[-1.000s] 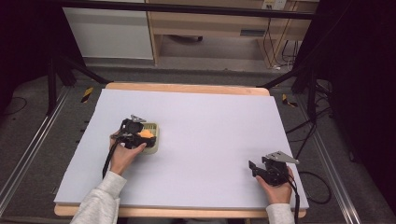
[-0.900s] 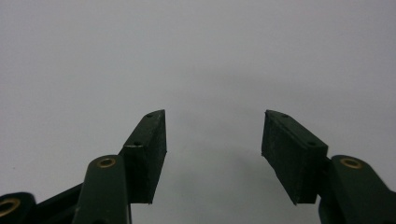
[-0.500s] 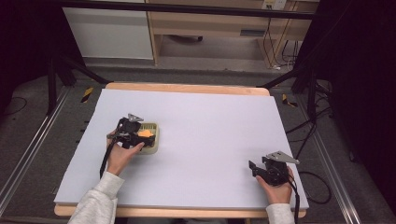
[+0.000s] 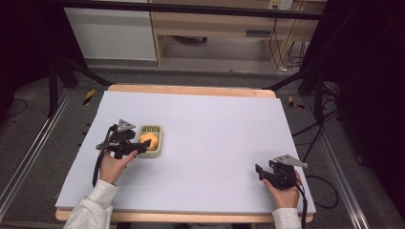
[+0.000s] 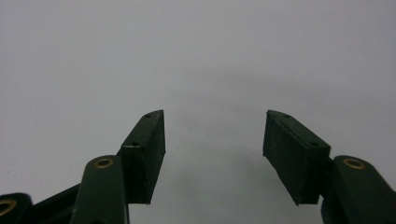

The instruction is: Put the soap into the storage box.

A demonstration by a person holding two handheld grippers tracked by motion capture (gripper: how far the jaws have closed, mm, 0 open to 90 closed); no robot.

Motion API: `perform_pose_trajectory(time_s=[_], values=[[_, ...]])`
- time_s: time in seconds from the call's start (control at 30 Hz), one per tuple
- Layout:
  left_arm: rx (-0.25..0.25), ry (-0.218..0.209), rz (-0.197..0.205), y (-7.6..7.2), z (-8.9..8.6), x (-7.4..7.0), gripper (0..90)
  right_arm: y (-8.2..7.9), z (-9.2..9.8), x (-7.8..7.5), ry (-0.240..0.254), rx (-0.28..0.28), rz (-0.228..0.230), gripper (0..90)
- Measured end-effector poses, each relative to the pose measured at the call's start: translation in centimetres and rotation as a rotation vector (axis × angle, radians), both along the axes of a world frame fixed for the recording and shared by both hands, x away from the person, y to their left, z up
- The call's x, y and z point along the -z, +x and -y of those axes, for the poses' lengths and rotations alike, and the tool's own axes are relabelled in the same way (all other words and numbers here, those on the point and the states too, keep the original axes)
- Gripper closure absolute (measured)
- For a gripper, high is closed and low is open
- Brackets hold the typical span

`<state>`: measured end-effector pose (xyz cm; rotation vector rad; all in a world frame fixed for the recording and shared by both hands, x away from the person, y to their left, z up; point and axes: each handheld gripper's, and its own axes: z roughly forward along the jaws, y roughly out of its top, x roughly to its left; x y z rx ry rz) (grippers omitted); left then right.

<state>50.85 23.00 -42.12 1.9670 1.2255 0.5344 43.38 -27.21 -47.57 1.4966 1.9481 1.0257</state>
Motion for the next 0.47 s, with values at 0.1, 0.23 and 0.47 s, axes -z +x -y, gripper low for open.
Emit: perform_pose_trajectory(time_s=[0.1, 0.23, 0.47], values=[[-0.01, -0.007, 0.011, -0.7, -0.9, 0.1, 29.2, 0.0, 0.1, 0.0, 0.003, 0.003, -0.001, 39.7], [-0.038, -0.013, 0.026, -1.6, -2.3, 0.6, 29.3, 0.0, 0.2, 0.1, -0.001, 0.009, 0.004, 41.0], [-0.083, -0.019, 0.031, -2.8, -4.8, 1.9, 28.9, 0.0, 0.5, 0.3, -0.011, 0.019, -0.011, 46.4]])
